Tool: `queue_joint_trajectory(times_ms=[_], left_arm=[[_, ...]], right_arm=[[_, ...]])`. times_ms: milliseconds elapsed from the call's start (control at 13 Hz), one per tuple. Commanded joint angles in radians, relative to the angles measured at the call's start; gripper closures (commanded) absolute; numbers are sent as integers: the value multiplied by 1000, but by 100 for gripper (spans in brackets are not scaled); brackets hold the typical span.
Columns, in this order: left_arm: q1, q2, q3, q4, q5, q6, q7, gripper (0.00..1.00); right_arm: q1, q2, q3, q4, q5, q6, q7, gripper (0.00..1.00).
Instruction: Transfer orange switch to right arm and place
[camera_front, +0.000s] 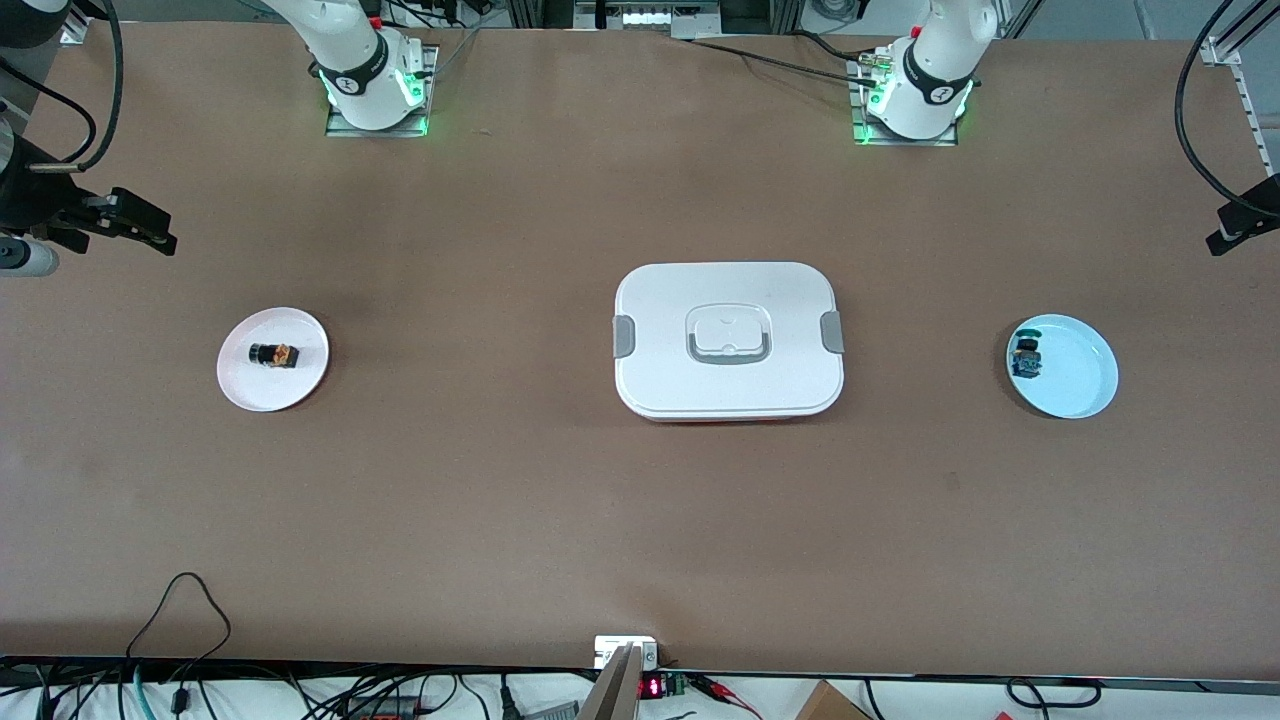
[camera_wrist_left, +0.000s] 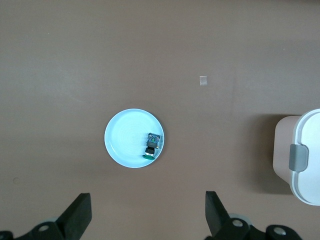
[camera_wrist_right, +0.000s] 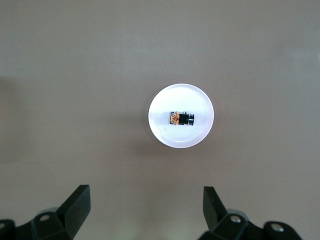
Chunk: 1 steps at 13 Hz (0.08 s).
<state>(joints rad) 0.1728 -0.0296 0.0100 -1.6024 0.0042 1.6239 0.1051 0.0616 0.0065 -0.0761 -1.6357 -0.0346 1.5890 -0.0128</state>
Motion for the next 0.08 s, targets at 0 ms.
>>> queue_joint_trajectory(times_ms=[0], left_arm=[[-1,11,-5,25,22,-21,5,0]], right_arm=[[-8,6,1,20,10,-21,-19,0]])
